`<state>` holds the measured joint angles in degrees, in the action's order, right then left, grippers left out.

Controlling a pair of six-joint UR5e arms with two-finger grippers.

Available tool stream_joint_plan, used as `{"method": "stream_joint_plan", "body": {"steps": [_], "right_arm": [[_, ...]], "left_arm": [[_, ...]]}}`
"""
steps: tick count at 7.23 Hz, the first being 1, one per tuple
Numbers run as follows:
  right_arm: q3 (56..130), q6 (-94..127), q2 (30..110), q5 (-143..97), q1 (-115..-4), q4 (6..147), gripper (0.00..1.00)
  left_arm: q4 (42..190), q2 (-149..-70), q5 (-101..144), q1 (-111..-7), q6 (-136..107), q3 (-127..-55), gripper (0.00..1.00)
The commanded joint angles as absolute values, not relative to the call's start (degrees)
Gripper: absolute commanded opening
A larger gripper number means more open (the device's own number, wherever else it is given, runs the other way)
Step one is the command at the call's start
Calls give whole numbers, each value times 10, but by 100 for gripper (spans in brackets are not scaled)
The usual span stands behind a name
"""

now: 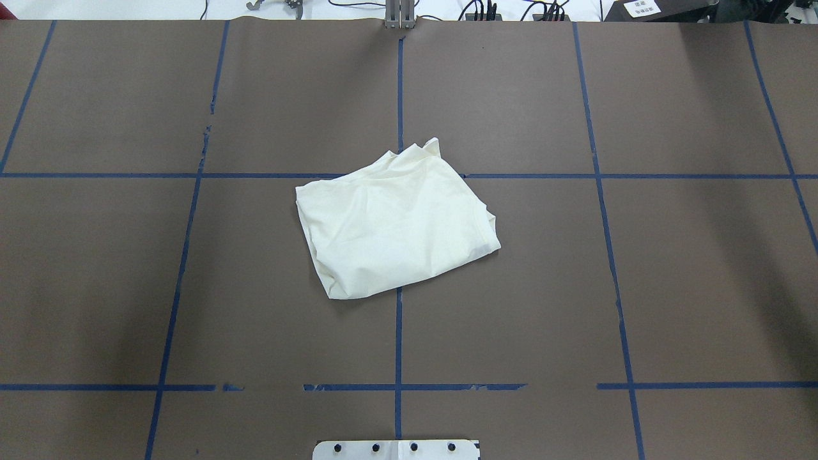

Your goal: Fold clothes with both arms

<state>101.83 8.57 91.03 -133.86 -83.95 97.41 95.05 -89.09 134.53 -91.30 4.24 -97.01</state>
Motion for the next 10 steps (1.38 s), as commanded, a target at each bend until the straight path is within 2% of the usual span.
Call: {"method": "stream_joint_plan", "body": {"steps": [1,7,8,10], "right_arm": [[1016,89,908,-1342,-839,974,100],[1013,87,899,-1342,-826,973,100],[1015,88,897,-1343,-824,973,100],[1018,88,886,-1344,-823,973,100]], "left_arm": [[948,-889,1345,-911,42,-975,100],[942,-886,1346,-911,43,-979,100],[937,-885,1346,-911,43,-997,100],[867,-886,1345,-901,43,-1079,100]]}}
